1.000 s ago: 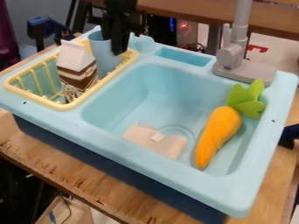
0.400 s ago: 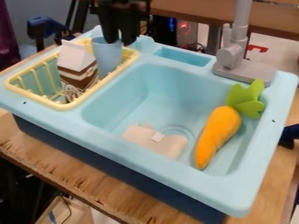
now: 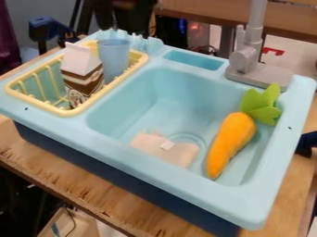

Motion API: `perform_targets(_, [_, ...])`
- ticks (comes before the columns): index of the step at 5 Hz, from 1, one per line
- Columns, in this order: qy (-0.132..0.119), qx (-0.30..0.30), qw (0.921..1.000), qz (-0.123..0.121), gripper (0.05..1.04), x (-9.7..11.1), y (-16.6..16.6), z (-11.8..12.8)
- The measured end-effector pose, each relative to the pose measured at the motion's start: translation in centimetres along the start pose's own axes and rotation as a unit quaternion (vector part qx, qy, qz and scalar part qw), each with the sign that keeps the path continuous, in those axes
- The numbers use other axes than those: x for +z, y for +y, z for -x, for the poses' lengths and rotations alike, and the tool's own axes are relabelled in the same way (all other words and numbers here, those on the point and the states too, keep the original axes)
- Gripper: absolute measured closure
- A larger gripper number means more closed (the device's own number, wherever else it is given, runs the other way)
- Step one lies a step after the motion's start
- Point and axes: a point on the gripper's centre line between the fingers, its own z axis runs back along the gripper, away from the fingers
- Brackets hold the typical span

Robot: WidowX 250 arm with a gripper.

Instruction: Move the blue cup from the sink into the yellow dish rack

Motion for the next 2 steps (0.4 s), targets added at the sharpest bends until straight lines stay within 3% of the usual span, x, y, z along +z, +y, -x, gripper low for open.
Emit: perform_targets(2, [-0.003,-0.071,0.9972,-0.023,0.079,2.2,-4.1,5.9])
